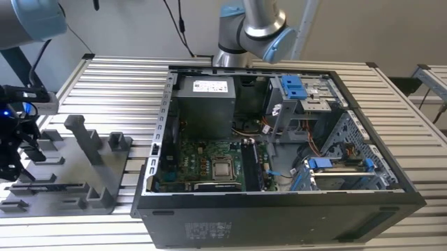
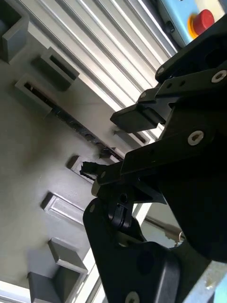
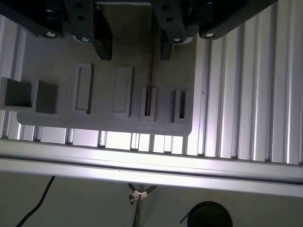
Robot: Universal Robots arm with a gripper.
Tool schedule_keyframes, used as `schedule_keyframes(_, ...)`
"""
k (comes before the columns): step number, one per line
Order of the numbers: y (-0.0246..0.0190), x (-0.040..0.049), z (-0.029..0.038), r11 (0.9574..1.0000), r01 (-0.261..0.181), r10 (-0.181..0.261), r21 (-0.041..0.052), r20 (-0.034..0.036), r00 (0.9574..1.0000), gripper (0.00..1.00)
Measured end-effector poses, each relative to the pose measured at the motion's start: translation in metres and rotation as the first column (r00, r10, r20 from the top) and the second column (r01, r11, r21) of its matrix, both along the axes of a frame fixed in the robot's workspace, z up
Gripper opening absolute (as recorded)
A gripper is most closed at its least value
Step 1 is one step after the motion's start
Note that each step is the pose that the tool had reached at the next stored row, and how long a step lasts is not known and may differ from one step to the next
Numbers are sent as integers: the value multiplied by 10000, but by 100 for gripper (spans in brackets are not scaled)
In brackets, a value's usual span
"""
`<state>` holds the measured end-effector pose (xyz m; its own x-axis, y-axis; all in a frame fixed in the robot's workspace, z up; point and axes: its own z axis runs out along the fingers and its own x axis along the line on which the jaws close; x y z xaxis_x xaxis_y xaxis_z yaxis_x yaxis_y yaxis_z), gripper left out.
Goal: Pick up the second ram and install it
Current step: 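Pick up the second ram and move it above second insertion slot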
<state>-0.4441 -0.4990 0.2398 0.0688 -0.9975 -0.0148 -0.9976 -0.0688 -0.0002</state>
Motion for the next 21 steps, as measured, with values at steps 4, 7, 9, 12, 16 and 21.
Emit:
schedule_keyframes(4, -1, 0, -69, 10000, 0, 0, -5, 0, 10000, 54)
schedule_keyframes(7, -5, -1, -119, 10000, 1, -1, -7, 2, 10000, 54)
schedule_keyframes(9, -12, -4, -145, 10000, 1, -1, -8, 0, 10000, 54)
schedule_keyframes(12, -22, -5, -187, 10000, 0, 0, -7, 1, 10000, 54)
schedule_keyframes(16, -31, -8, -246, 10000, 1, -1, -8, 1, 10000, 54)
schedule_keyframes(21, -42, -10, -314, 10000, 0, 0, -9, -1, 10000, 54)
